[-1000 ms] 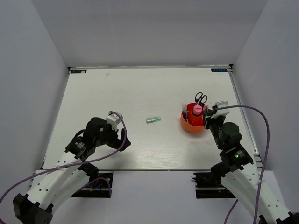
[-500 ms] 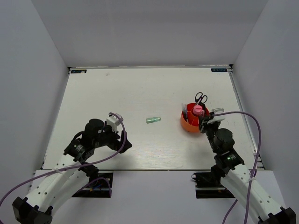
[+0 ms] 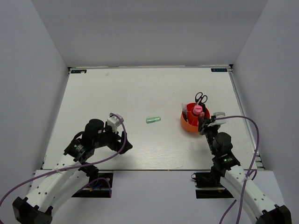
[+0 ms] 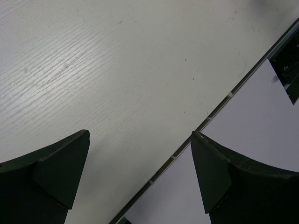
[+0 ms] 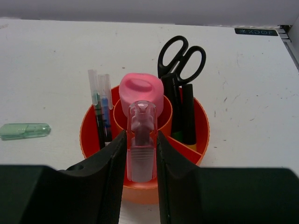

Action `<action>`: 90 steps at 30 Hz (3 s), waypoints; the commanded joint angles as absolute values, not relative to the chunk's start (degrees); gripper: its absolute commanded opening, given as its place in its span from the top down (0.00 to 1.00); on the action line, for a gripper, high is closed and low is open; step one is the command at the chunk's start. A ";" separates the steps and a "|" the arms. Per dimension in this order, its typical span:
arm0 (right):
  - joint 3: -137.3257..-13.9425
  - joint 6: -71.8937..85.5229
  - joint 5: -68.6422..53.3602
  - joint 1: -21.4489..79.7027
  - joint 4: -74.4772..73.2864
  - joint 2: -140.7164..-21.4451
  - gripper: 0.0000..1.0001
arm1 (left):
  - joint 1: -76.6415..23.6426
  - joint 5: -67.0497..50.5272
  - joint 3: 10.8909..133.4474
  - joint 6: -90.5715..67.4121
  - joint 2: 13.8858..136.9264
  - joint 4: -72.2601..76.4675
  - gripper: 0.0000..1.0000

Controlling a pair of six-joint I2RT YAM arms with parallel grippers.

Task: Sort the stationery into containers
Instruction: Place the stationery in the storage box, then pick up the stationery from the center of the board.

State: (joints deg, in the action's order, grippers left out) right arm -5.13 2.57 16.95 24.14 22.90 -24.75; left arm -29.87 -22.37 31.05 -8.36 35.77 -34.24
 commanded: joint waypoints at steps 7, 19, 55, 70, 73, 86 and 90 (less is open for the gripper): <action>-2.11 2.72 16.34 21.54 33.05 -26.45 1.00 | -30.23 -23.82 30.24 -7.47 35.77 -33.23 0.00; -2.90 3.78 12.75 19.60 30.15 -27.42 0.45 | -30.15 -25.57 31.11 -8.44 38.85 -31.64 0.00; -38.59 -7.56 -2.02 18.98 -38.32 -25.14 0.31 | -43.42 -6.95 77.68 13.27 97.11 -40.87 0.12; -34.81 -7.03 -6.32 18.90 -45.00 -19.43 0.36 | -43.95 -3.60 90.08 18.19 109.68 -45.88 0.18; -33.40 -6.33 -7.56 18.72 -44.74 -18.55 0.72 | -43.94 -2.99 91.40 18.63 111.17 -45.79 0.16; -32.78 -5.80 -7.03 18.72 -44.38 -17.31 0.81 | -41.92 -3.86 93.51 22.41 113.11 -44.03 0.02; -32.78 -5.71 -6.94 18.37 -44.38 -16.96 0.77 | -41.84 -3.96 95.97 25.65 115.65 -45.00 0.01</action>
State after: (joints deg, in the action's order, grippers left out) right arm -32.88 -6.07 -6.61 18.70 -45.10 -17.63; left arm -42.22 -2.59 92.92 22.50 114.04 -45.21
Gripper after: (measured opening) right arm 0.224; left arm 0.990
